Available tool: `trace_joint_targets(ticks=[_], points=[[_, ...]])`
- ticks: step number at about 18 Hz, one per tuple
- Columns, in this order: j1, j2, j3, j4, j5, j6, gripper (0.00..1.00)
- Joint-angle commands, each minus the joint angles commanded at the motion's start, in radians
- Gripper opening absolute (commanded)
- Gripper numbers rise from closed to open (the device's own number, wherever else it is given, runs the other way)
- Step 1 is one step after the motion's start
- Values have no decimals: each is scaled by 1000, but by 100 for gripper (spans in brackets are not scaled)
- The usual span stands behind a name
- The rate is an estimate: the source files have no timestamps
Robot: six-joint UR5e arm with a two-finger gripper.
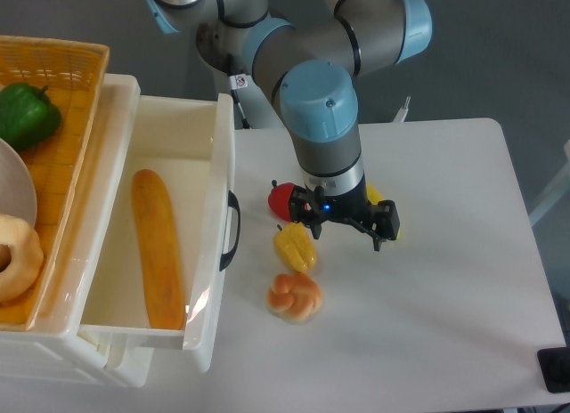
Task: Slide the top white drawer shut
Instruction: 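Move the gripper over the table toward the open white drawer's front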
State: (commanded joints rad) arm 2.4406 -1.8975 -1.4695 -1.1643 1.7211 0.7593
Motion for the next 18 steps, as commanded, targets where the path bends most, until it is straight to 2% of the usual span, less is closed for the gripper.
trace_joint_targets(ticks=[6,13,18], points=[[-8,-5,-6,0,0,0,100],[-47,-3,-67,8,8,-44,100],[-66,-6,-75,6,8,-51,100]])
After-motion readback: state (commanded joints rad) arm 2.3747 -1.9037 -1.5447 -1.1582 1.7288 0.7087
